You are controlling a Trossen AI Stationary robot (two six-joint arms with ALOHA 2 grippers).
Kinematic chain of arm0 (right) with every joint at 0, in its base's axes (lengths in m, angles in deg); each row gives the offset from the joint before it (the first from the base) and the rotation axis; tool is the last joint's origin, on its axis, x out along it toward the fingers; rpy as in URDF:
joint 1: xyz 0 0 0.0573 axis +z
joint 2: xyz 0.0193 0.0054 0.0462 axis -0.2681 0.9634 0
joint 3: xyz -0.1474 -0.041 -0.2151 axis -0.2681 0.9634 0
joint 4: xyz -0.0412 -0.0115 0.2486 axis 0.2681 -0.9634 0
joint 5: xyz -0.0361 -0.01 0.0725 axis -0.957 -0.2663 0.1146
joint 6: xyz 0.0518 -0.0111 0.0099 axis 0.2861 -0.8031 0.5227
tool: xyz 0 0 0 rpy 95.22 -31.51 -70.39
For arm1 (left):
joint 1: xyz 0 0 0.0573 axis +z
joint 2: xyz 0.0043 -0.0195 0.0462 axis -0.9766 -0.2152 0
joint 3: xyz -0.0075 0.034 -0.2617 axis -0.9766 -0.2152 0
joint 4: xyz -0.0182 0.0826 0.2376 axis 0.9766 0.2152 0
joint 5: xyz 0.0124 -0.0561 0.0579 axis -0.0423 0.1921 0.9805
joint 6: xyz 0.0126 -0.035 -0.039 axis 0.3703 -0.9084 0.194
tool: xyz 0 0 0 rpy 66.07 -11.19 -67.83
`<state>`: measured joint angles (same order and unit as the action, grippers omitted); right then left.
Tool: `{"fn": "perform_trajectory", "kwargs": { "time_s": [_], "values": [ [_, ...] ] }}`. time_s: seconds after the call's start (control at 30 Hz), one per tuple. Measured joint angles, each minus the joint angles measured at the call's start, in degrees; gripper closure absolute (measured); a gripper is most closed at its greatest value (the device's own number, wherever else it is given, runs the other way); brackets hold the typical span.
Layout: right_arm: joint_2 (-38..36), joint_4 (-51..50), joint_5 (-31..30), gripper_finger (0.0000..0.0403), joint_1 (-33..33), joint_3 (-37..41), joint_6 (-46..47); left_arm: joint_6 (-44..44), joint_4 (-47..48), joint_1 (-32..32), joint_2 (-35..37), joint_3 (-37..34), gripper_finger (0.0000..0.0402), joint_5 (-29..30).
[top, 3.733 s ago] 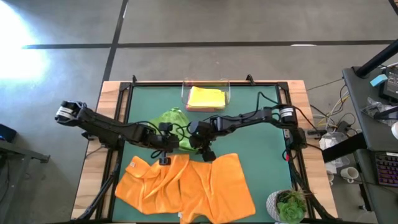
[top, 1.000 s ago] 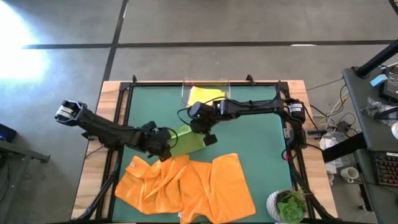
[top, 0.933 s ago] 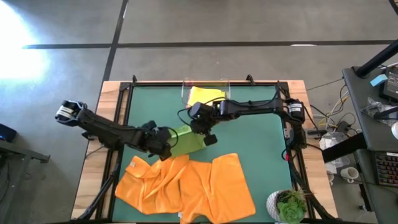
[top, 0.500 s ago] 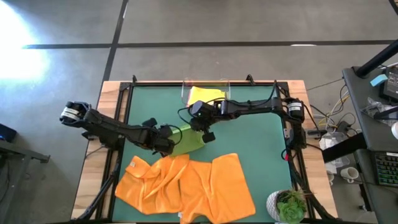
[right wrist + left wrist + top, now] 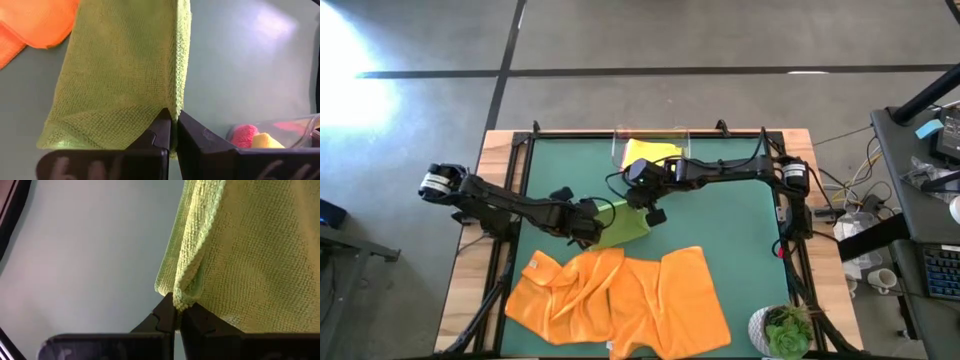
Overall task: Fold microfiber towels
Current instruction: Fold the green microfiber towel
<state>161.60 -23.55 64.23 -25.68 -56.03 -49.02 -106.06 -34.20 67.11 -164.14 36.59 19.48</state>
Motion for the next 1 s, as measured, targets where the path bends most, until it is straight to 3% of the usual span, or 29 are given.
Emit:
{"fn": "perform_trajectory", "kwargs": {
  "time_s": [0.27,0.5,0.73,1.0],
  "values": [
    [0.0,-0.4,-0.5,0.0339,-0.1,0.1,1.5,2.9,0.9,0.0,0.0,-0.2,0.0341,-0.9],
    [-0.1,5.1,-2.8,0.0292,-0.7,0.1,5.9,2.6,0.7,0.2,0.0,0.2,0.0283,-0.4],
    [-0.7,3.8,-3.3,0.0288,-1.0,0.1,9.5,-1.6,0.1,1.2,0.0,-0.3,0.0276,-1.4],
    [-6.7,-4.7,-6.2,0.0285,-1.9,0.1,9.7,-5.1,-3.6,7.3,0.9,-3.7,0.0276,-6.0]
  ]
}}
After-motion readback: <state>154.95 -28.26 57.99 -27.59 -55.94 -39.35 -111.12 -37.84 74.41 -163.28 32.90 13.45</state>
